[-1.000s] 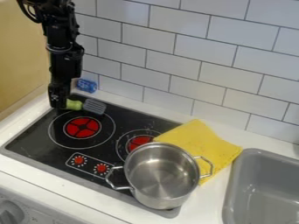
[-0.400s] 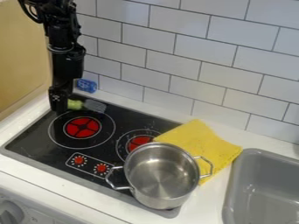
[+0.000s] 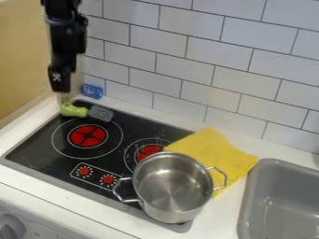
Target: Take the green spatula out of the napkin and put it on the top of the burner
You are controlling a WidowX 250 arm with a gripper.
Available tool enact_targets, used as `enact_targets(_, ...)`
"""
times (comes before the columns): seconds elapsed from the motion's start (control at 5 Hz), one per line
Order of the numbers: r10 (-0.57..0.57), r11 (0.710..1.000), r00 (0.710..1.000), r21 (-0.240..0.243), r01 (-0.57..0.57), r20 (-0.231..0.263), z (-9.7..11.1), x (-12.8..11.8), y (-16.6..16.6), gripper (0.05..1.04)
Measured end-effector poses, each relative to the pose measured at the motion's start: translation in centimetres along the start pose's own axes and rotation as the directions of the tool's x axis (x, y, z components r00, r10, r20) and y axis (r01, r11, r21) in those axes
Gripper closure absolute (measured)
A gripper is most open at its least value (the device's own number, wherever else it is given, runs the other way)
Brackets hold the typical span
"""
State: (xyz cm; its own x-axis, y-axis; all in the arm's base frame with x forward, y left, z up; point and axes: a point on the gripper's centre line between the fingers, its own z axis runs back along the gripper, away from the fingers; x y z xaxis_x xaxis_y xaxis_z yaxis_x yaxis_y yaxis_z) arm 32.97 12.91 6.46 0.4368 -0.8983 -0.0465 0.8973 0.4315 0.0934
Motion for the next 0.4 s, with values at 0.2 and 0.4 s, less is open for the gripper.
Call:
enact_targets(0.2,-0.002,0.999,1.0,0.037,0.001,0.027,2.17,0.25,0.05,0.085)
enact_targets(0.4,-0.011,0.999,1.0,0.04,0.01,0.025,2.3,0.27,0.03,0.085)
